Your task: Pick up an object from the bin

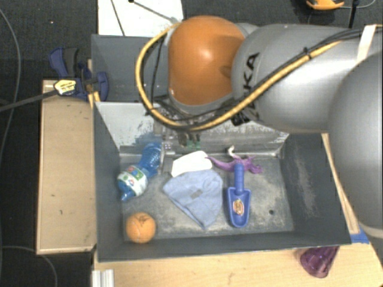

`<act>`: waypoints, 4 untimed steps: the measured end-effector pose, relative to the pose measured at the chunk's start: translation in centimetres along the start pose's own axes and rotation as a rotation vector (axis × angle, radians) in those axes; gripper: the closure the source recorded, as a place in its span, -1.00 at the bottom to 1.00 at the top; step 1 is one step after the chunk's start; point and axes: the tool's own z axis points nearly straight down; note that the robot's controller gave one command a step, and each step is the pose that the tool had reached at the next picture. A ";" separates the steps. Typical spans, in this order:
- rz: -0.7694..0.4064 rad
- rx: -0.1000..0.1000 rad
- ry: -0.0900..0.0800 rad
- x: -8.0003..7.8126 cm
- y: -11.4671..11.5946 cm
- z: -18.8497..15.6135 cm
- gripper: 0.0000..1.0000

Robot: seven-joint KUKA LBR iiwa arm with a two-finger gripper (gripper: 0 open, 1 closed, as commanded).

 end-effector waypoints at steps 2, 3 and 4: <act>-0.078 -0.002 -0.010 0.3 0.9 3.1 -1.00; -0.151 -0.002 -0.011 2.3 2.5 8.9 -1.00; -0.108 -0.003 -0.012 1.7 2.3 11.6 -1.00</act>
Offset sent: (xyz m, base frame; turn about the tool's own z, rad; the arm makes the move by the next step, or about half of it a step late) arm -0.0122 0.0222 -0.0854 -0.1853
